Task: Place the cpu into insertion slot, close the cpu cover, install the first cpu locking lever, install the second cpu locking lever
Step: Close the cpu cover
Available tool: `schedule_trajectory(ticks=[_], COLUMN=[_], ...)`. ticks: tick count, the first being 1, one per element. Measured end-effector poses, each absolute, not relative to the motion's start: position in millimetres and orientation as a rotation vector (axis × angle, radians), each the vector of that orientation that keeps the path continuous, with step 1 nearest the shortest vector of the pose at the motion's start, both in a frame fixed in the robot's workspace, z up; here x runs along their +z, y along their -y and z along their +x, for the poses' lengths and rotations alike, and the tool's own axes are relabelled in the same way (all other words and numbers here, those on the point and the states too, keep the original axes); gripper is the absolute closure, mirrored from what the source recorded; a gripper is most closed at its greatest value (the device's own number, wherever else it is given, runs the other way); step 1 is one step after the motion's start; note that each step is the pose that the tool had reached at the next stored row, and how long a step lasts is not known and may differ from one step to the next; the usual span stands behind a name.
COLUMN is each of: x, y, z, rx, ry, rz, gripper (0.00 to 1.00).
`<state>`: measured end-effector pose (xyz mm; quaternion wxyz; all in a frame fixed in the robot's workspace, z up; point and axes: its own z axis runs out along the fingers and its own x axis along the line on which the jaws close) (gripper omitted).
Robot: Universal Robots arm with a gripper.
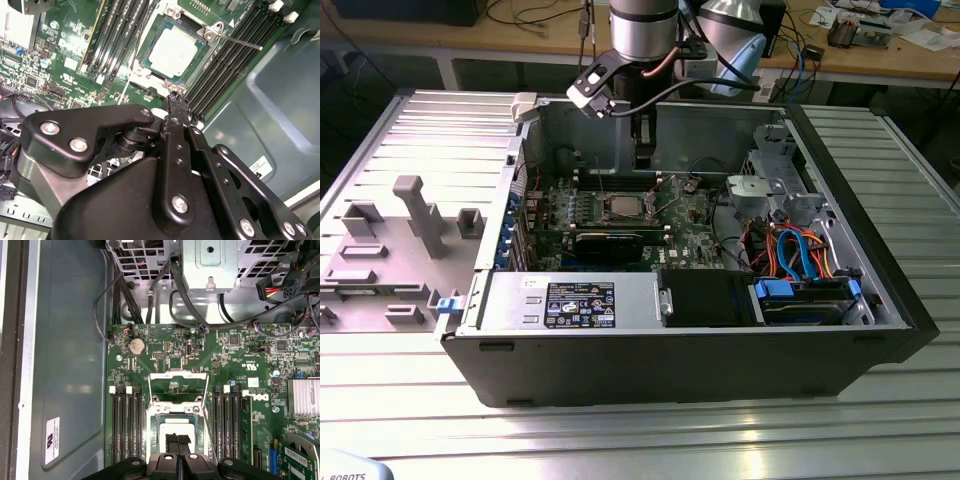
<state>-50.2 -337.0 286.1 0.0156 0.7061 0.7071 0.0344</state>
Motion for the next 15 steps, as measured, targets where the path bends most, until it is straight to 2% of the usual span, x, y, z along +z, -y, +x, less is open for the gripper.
schedule_trajectory(ticks=[15], x=[277], y=[337], z=[-2], rx=[0.081], ry=[-2.211], rz=[2.208], gripper=[0.89])
